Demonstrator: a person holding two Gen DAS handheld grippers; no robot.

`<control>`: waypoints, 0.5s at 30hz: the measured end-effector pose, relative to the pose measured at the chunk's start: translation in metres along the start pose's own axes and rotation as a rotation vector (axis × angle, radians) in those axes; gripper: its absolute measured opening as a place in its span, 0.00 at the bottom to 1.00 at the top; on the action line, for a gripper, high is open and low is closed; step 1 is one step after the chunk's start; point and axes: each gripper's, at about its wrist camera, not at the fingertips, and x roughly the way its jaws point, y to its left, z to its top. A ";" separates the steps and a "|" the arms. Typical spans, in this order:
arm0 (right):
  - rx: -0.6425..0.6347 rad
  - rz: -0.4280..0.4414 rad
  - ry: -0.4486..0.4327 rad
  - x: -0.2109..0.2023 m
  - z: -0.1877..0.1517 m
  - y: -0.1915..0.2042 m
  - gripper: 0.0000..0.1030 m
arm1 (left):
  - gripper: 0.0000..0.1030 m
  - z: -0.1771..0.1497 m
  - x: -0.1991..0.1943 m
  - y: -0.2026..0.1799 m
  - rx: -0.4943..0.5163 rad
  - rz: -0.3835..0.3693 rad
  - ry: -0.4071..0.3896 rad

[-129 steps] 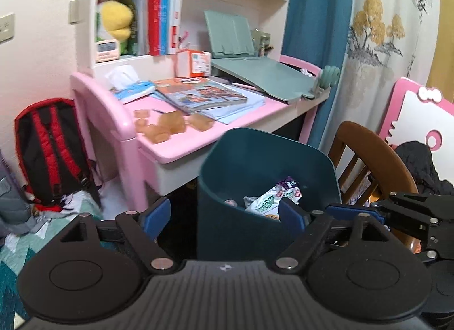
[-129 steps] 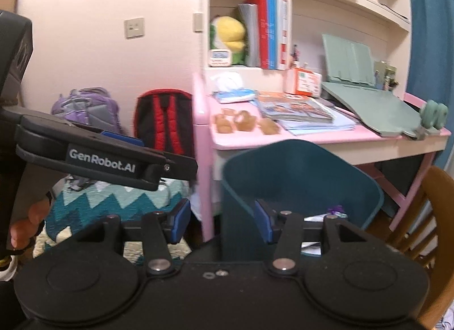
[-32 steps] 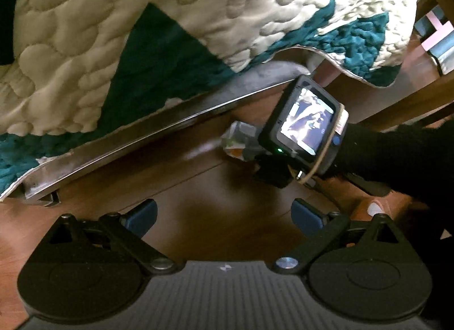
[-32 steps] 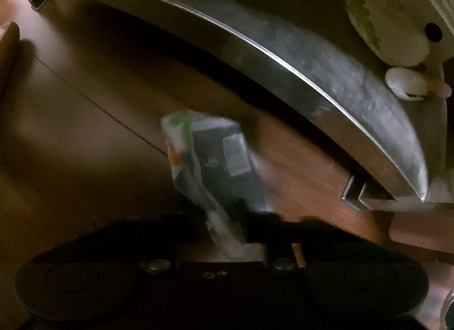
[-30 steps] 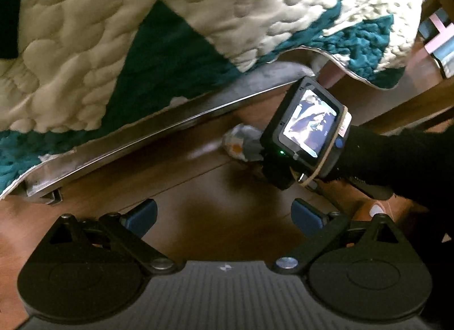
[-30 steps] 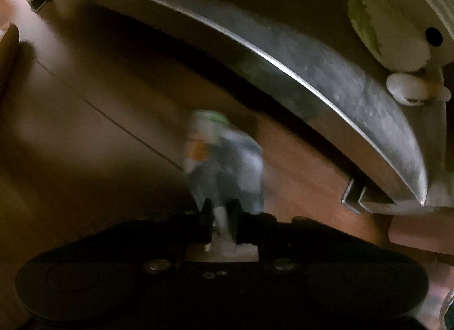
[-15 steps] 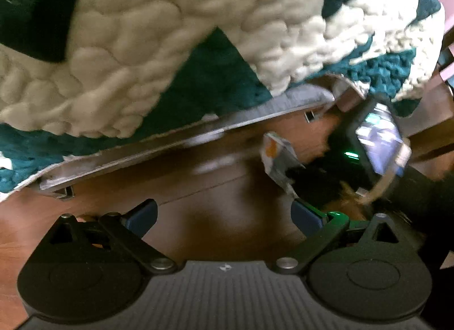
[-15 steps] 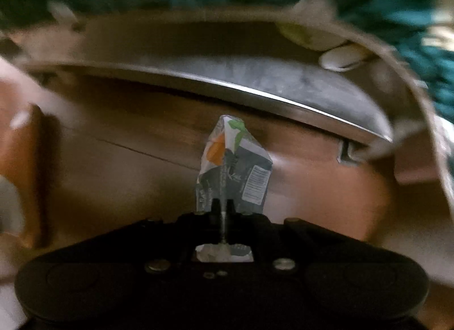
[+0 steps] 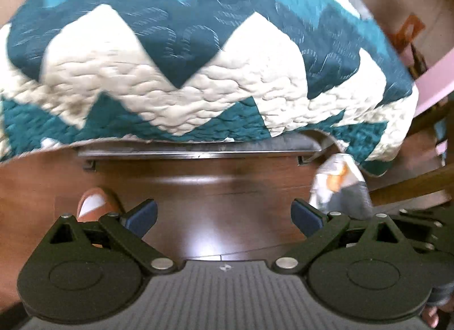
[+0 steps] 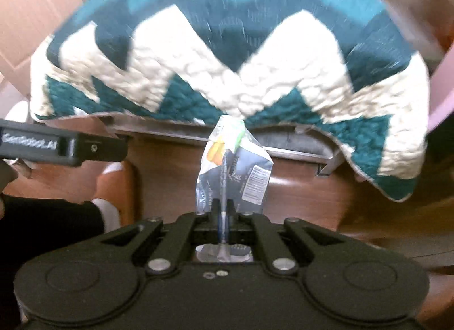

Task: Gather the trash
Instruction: 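Carry the grey wrapper up to the teal wastebasket with the right gripper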

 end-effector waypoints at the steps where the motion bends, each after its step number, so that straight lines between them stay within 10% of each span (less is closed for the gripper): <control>1: -0.004 -0.001 -0.018 -0.013 -0.003 0.001 0.02 | 0.98 -0.002 -0.011 0.002 -0.007 0.000 -0.013; 15: -0.004 -0.086 -0.366 -0.249 -0.026 -0.006 0.03 | 0.98 -0.014 -0.205 -0.034 0.032 -0.023 -0.341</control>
